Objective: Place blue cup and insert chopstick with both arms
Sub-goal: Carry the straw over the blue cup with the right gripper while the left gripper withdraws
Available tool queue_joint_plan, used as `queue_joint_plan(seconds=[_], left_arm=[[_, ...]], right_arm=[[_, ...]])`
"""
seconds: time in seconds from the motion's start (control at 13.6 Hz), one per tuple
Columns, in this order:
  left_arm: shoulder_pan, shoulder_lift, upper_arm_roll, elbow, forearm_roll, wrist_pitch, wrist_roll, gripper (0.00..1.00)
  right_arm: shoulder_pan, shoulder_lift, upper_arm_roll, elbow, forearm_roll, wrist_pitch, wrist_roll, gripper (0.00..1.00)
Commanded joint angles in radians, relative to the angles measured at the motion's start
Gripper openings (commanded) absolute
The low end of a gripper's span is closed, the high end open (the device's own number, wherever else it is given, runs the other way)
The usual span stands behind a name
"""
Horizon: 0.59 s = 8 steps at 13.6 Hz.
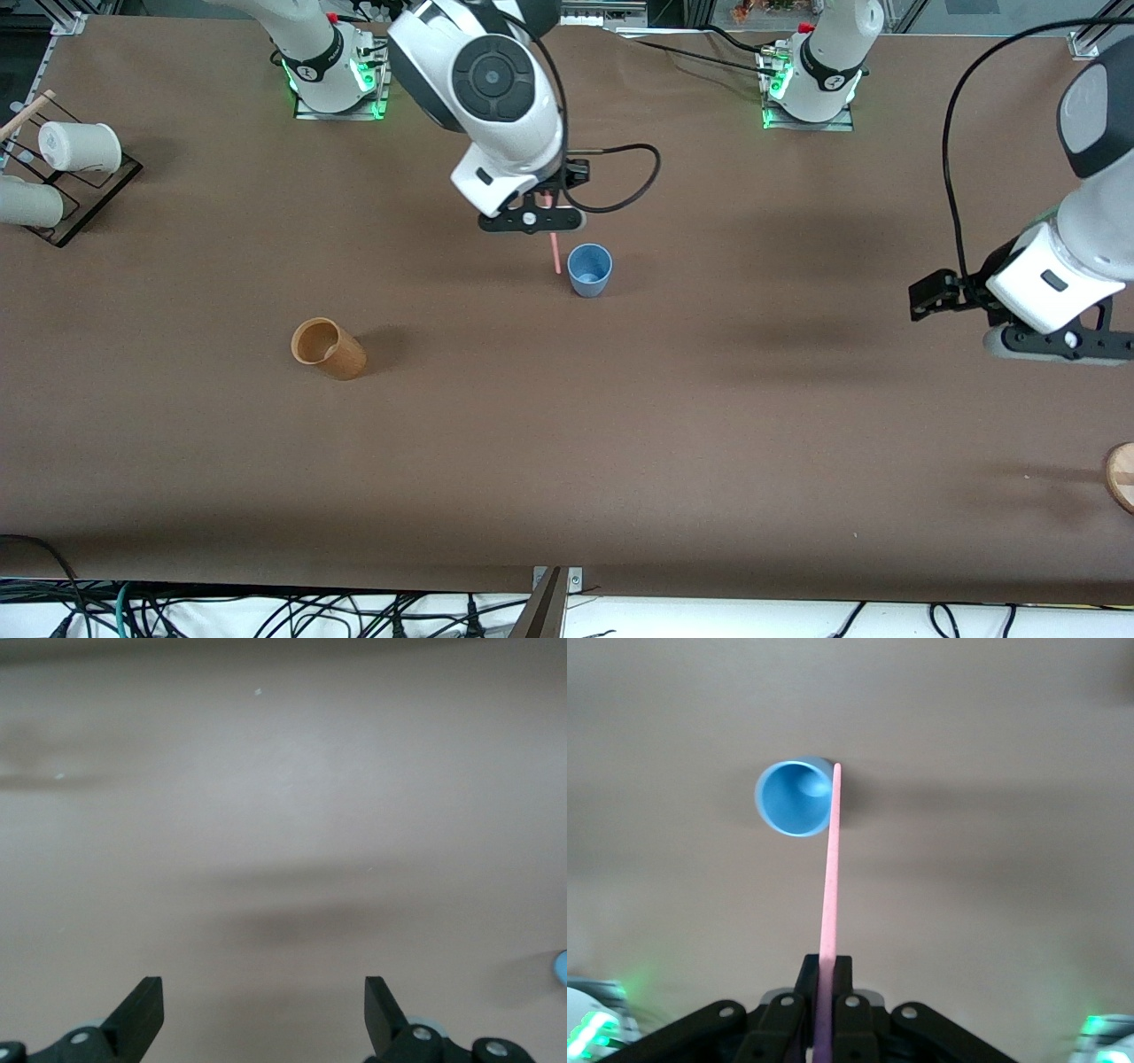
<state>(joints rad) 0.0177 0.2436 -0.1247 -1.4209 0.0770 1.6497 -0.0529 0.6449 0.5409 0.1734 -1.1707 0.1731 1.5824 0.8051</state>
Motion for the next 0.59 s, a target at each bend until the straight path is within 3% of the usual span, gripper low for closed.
queue_joint_plan(seconds=[0.0,0.07,0.15,0.52], left_arm=[[-0.050,-0.255,0.066,-0.350,-0.008,0.150,0.016,1.00],[-0.058,-0.305,0.066,-0.428,-0.022,0.194,0.018,1.00],[-0.058,-0.314,0.071,-0.441,-0.045,0.194,0.015,1.00],[-0.059,-0.274,0.060,-0.362,-0.052,0.142,0.027,1.00]], right_arm=[[-0.001,0.042,0.029,0.055,0.017,0.027,0.064,0.00],[0.001,0.048,0.038,0.055,0.017,0.039,0.072,0.00],[0.001,0.054,0.040,0.054,0.017,0.051,0.081,0.00],[0.009,0.073,0.044,0.017,0.006,0.077,0.092,0.00]])
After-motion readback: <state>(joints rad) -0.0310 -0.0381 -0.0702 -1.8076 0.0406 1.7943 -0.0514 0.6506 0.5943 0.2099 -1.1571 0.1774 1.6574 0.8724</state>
